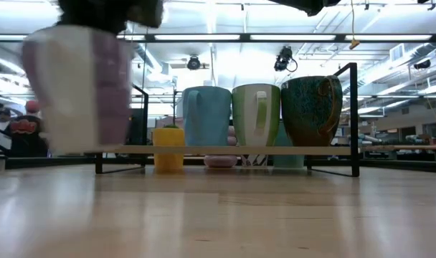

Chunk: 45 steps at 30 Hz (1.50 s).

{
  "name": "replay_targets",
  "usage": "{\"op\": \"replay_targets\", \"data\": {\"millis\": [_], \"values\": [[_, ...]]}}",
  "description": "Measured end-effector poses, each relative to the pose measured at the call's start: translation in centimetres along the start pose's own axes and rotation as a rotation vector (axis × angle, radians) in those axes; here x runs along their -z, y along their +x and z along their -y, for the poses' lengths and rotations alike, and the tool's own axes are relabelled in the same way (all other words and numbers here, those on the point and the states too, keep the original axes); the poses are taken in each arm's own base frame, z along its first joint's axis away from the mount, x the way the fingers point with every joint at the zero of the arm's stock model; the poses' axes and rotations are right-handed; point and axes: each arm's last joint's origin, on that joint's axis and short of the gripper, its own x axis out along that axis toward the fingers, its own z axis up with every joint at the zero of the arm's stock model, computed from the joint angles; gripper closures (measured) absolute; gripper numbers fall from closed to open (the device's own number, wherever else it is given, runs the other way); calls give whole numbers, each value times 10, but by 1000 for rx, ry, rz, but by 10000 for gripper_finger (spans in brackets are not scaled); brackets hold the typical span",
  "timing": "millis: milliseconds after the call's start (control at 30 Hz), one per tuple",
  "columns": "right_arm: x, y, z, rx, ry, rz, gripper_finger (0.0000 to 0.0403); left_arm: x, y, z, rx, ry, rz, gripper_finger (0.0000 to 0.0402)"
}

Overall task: Place coffee mugs
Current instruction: Put the bottom violet mug on the shelf

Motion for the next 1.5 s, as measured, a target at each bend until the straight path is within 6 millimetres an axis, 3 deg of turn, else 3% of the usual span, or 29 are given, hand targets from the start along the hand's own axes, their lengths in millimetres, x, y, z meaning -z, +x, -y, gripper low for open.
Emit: {"op": "replay_targets", "data": {"millis": [267, 433, 967, 1500], "values": [[1, 1, -1, -1, 23, -3, 218, -30, -22, -34, -32, 71, 54, 380], [0, -1, -4, -16, 22, 2, 218, -38, -23, -61, -76, 102, 47, 380], [-1, -3, -7, -25, 30, 6, 218, -44, -22, -126, -157, 138, -3, 380], [-1, -3, -7, -26, 37, 6, 218, -42, -6, -163, -136, 142, -126, 380]]}}
